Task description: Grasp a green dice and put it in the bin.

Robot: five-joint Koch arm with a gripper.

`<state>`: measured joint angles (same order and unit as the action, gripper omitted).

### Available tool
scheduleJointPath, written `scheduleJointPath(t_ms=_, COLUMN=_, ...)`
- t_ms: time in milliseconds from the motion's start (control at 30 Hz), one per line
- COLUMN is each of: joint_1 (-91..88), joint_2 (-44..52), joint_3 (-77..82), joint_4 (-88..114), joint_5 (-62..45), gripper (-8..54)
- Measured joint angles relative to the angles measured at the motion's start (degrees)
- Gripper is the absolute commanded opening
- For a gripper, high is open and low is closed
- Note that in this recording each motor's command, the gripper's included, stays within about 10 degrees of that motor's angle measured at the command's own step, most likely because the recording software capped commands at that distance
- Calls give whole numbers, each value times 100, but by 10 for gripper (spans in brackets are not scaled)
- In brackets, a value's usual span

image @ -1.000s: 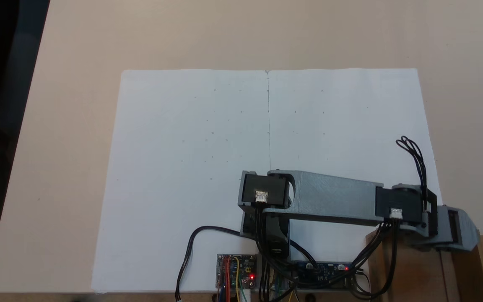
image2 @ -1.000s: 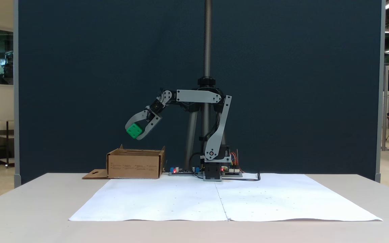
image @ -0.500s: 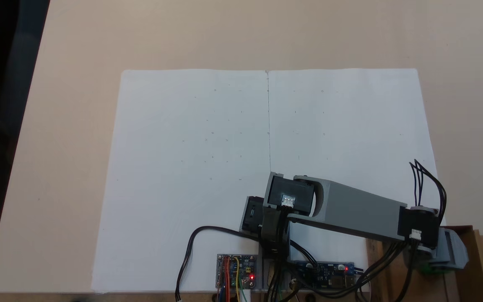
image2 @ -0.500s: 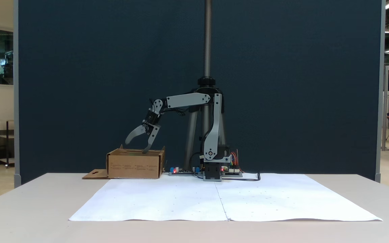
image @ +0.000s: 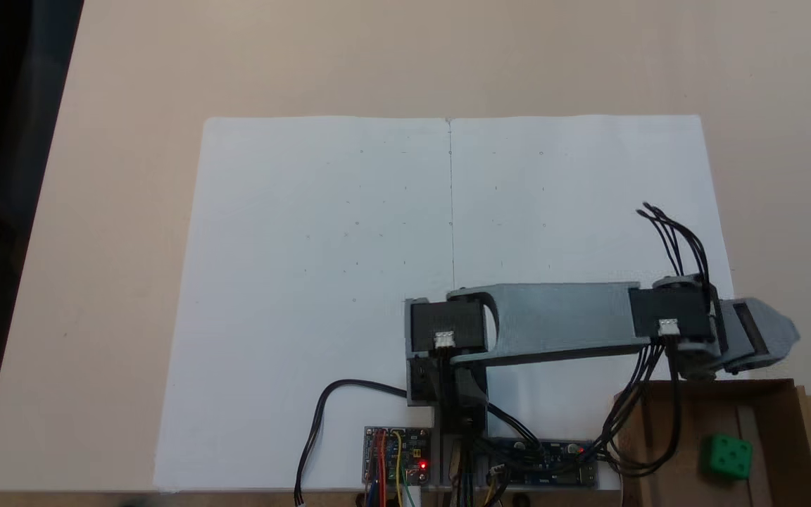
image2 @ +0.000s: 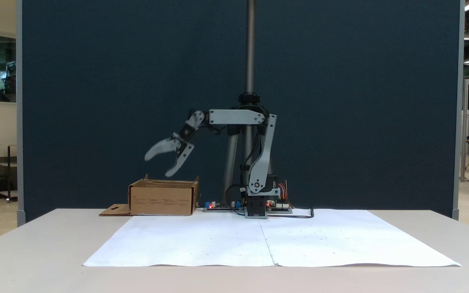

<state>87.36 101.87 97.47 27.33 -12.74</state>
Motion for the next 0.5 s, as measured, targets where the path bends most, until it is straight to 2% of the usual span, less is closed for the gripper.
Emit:
scheduleJointPath(t_ms=267, joint_1=-1916, joint_2=1090, joint_3=9, joint_4=0, joint_5=835, gripper=411)
scheduleJointPath(t_ms=500, joint_1=-3823, joint_2=1362, joint_3=9, joint_4=-545, joint_5=967, gripper=434)
